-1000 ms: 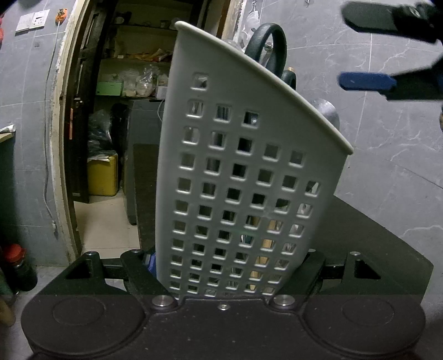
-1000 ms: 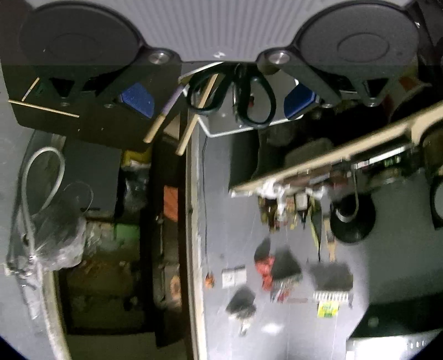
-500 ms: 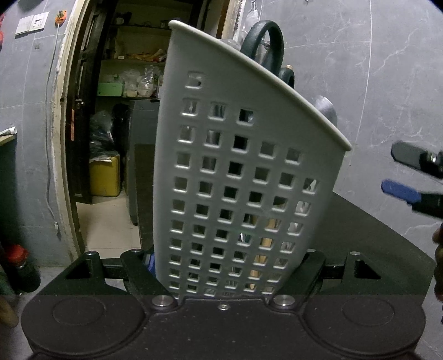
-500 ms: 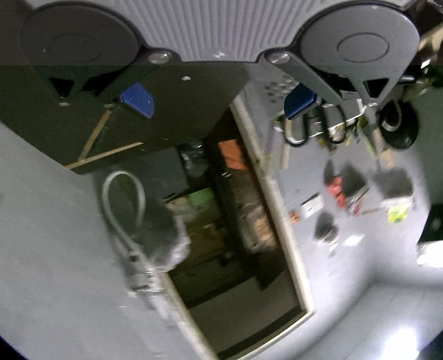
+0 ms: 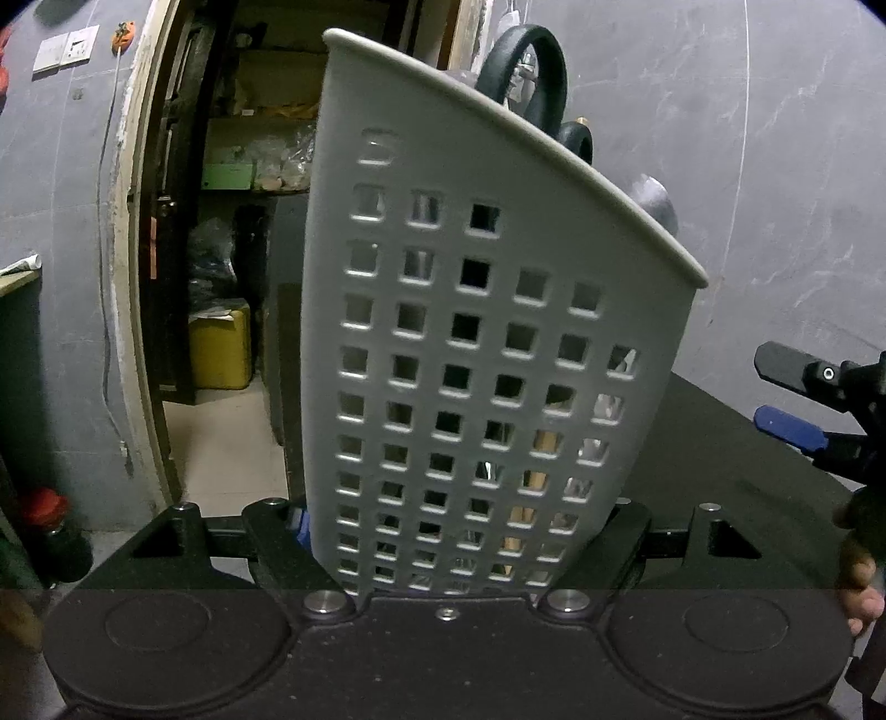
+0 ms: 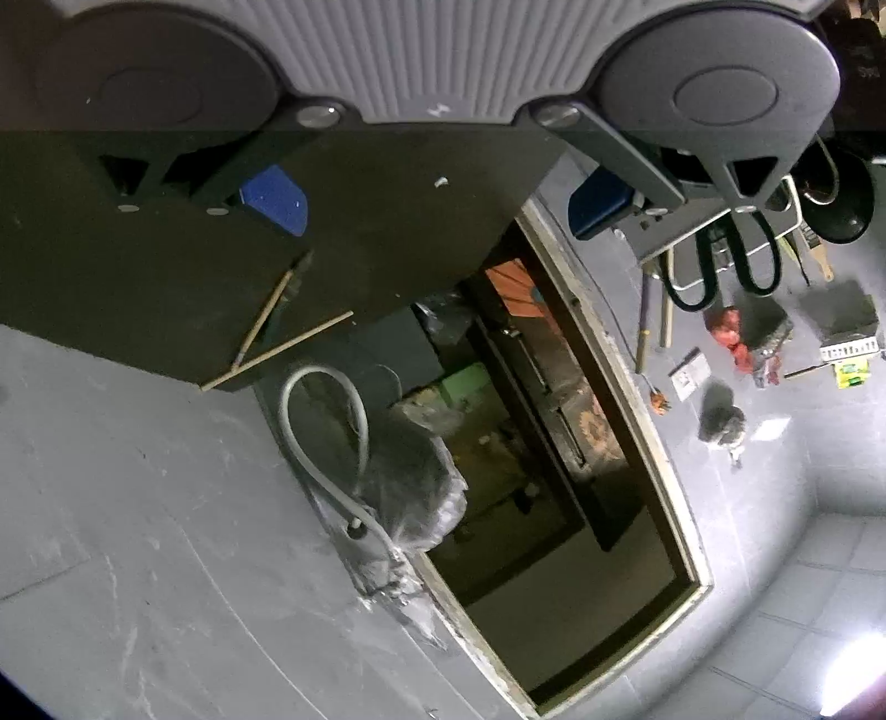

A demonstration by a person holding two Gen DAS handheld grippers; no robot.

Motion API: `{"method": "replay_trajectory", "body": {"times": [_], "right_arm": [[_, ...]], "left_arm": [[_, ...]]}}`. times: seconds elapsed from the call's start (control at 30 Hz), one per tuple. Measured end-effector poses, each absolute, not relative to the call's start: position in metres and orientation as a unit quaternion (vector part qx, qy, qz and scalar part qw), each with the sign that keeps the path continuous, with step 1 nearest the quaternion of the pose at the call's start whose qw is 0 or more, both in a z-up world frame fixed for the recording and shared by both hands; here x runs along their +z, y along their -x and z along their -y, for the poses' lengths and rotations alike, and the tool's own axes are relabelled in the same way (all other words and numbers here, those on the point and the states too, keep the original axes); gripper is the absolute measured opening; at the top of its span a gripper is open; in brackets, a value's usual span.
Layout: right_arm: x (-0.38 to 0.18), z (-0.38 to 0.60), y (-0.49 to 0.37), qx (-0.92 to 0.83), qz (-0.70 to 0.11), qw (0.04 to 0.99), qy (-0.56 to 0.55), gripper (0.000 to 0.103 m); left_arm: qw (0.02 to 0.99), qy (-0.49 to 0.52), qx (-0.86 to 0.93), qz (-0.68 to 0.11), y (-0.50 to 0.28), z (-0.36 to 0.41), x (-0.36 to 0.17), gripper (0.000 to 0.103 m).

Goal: Organize utensils
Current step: 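Move the open right tool back toward the knife and chopstick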

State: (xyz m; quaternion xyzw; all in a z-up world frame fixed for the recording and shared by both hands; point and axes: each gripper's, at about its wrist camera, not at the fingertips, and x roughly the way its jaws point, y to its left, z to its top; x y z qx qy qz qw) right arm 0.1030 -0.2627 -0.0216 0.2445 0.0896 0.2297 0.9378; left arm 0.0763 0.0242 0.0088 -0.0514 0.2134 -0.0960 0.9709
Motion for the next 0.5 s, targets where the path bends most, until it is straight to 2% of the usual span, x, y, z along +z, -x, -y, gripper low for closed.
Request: {"method": "replay_trajectory", "body": {"times": [0.23, 0.5], "right_arm": [[-0.023, 0.25, -0.101, 0.216, -0.104, 0.945, -0.224, 0.103], [-0.022, 0.24, -0.112, 0.2, -0.157, 0.944, -0.21, 0.103]], "left_arm": [[0.971, 0.05, -0.095, -0.215, -0.075, -0.022, 0.009, 0.079], [0.969, 0.062, -0.106, -0.215, -0.079, -0.029, 0.009, 0.079]]}}
